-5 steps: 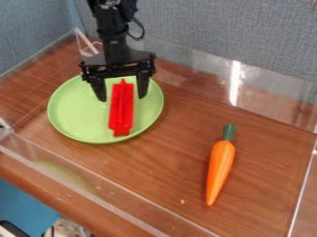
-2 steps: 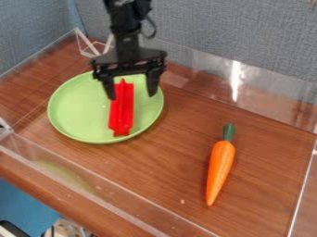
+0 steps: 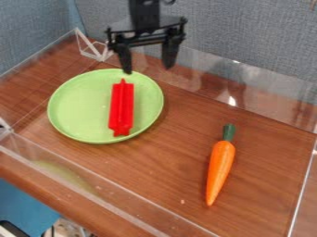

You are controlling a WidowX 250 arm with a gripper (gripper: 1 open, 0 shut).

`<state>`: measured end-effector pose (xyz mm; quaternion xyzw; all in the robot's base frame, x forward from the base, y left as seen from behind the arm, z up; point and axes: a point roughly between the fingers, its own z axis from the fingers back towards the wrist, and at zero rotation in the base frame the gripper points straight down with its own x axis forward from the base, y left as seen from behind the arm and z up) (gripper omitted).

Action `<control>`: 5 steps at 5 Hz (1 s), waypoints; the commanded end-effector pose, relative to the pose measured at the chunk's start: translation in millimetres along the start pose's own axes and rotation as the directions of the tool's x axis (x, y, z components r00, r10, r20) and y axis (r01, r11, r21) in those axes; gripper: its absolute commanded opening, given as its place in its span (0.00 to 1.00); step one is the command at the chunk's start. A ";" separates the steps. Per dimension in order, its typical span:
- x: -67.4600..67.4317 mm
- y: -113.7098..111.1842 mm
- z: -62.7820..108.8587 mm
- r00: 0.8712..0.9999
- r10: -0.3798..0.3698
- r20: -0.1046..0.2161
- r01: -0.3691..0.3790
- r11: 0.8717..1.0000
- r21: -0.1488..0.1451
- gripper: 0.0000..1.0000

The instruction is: Put the red object on the green plate

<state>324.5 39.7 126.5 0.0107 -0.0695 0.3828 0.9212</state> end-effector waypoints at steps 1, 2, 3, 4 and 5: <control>5.9 -9.2 23.2 0.993 0.096 0.066 -0.093 0.995 -0.046 1.00; 9.1 -1.5 21.8 0.979 0.192 0.073 -0.190 0.981 -0.032 1.00; 18.2 0.8 18.9 0.989 0.131 0.070 -0.129 0.991 -0.033 1.00; 26.8 1.8 15.8 0.995 0.068 0.066 -0.066 0.997 -0.035 1.00; 23.9 -12.6 9.1 0.995 0.075 0.063 -0.073 0.997 -0.032 1.00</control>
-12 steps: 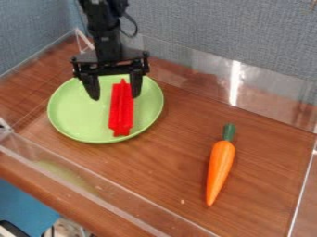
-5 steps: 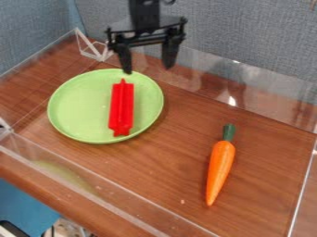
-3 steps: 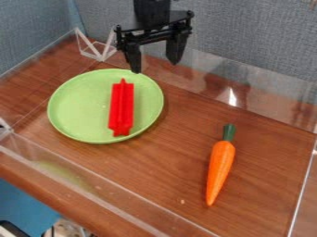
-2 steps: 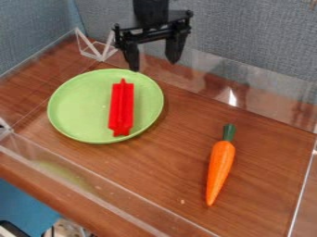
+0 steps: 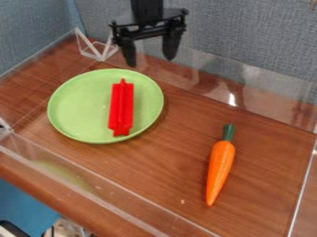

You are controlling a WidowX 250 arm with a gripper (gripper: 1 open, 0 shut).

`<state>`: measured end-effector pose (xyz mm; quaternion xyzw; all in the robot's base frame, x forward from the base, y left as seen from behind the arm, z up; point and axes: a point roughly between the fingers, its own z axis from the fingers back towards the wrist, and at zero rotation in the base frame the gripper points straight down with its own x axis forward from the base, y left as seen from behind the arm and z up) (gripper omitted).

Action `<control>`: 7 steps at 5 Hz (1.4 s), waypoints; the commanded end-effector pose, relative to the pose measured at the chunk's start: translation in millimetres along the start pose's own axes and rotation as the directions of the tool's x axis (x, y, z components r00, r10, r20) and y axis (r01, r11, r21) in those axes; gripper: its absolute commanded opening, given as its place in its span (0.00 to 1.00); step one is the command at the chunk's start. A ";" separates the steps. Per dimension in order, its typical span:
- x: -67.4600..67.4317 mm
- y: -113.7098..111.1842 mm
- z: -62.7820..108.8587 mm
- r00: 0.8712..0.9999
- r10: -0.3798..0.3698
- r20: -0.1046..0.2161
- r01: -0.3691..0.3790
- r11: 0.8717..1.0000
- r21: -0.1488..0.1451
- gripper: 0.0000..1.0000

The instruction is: Put the red object on the green plate

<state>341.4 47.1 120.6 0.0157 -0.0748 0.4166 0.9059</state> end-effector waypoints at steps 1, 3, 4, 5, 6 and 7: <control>1.7 -22.5 12.3 0.999 0.006 0.043 -0.004 0.999 -0.040 1.00; 3.8 -47.0 -2.5 0.999 0.022 0.033 -0.021 0.999 -0.028 1.00; 13.2 -57.1 -10.1 0.999 0.030 0.029 -0.029 0.999 -0.019 1.00; 17.6 -58.6 -20.8 1.000 0.001 0.024 -0.001 1.000 -0.011 1.00; 22.5 -57.6 -30.5 0.999 -0.025 0.021 0.025 1.000 -0.004 1.00; 27.9 -55.0 -38.8 0.999 -0.049 0.018 0.049 0.999 0.001 1.00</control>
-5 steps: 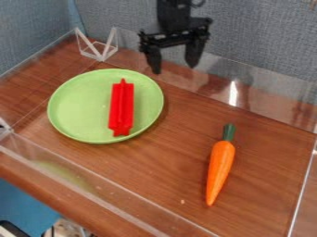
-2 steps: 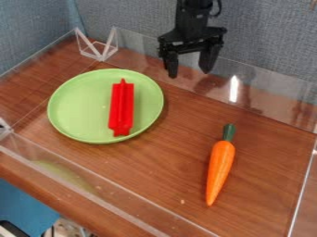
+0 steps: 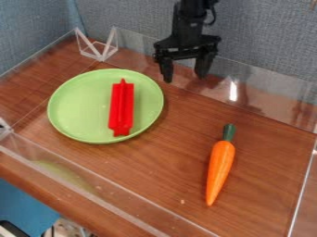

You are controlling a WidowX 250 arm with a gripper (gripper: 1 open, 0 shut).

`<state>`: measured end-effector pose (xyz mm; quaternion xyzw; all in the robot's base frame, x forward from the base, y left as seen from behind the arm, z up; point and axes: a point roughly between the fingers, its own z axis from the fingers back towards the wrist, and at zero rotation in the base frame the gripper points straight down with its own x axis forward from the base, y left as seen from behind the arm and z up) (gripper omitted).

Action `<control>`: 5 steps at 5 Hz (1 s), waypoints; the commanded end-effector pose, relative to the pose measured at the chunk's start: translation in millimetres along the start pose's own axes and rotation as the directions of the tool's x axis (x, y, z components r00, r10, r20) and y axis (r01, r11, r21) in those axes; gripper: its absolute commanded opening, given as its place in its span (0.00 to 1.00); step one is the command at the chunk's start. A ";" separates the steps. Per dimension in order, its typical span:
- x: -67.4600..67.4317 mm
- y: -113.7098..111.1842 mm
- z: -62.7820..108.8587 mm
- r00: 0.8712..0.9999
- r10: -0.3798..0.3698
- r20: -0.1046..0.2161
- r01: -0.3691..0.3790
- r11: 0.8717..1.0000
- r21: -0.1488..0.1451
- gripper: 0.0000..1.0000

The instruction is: Put the red object on the green plate

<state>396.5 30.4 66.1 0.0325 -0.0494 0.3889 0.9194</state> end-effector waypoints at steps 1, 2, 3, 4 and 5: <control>12.2 -10.1 14.2 0.991 0.128 0.047 -0.127 0.992 -0.023 1.00; 12.7 -18.1 9.5 0.971 0.236 0.046 -0.236 0.972 -0.003 0.00; 1.8 -22.6 17.7 0.972 0.233 0.037 -0.233 0.972 -0.011 0.00; -8.0 -26.2 33.2 0.973 0.230 0.021 -0.229 0.973 -0.027 0.00; -13.5 -22.9 46.0 0.968 0.249 0.005 -0.249 0.968 -0.043 0.00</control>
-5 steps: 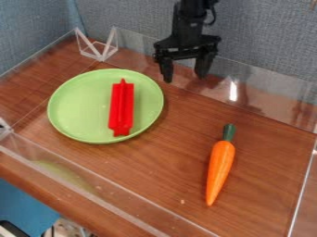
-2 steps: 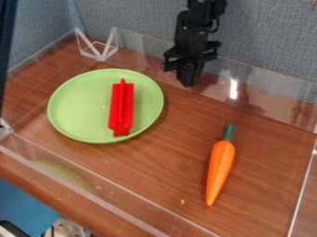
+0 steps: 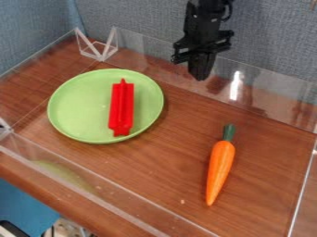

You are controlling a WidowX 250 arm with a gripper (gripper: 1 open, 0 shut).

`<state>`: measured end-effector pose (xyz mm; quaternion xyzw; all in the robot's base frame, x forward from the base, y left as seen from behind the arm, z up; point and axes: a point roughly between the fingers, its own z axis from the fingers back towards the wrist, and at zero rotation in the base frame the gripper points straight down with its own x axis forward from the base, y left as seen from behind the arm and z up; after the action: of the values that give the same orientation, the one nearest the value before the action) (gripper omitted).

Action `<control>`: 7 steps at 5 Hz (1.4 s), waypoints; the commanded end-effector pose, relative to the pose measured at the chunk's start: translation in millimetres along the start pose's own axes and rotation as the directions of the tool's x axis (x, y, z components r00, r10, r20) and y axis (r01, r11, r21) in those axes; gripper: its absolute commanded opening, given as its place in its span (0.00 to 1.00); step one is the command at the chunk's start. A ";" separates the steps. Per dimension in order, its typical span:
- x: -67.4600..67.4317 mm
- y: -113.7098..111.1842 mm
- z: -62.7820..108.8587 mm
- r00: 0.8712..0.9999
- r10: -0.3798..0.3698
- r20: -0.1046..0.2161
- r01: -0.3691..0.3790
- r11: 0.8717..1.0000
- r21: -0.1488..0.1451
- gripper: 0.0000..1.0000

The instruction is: Put the red object on the green plate

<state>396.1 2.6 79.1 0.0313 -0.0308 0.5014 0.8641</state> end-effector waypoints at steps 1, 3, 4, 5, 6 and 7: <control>12.1 11.0 55.7 0.999 0.014 0.052 -0.008 0.994 -0.105 0.00; 32.7 51.2 88.6 0.996 -0.026 0.086 0.039 0.989 -0.144 1.00; 36.1 65.6 84.0 0.992 -0.076 0.101 0.089 0.988 -0.129 0.00; 37.8 73.3 75.7 0.986 -0.130 0.109 0.142 0.983 -0.117 0.00; 34.1 85.0 69.2 0.989 -0.093 0.114 0.105 0.989 -0.101 1.00; 30.8 92.5 61.4 0.991 -0.058 0.123 0.068 0.995 -0.079 1.00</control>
<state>328.9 66.5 120.6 0.0372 -0.0664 0.4645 0.8823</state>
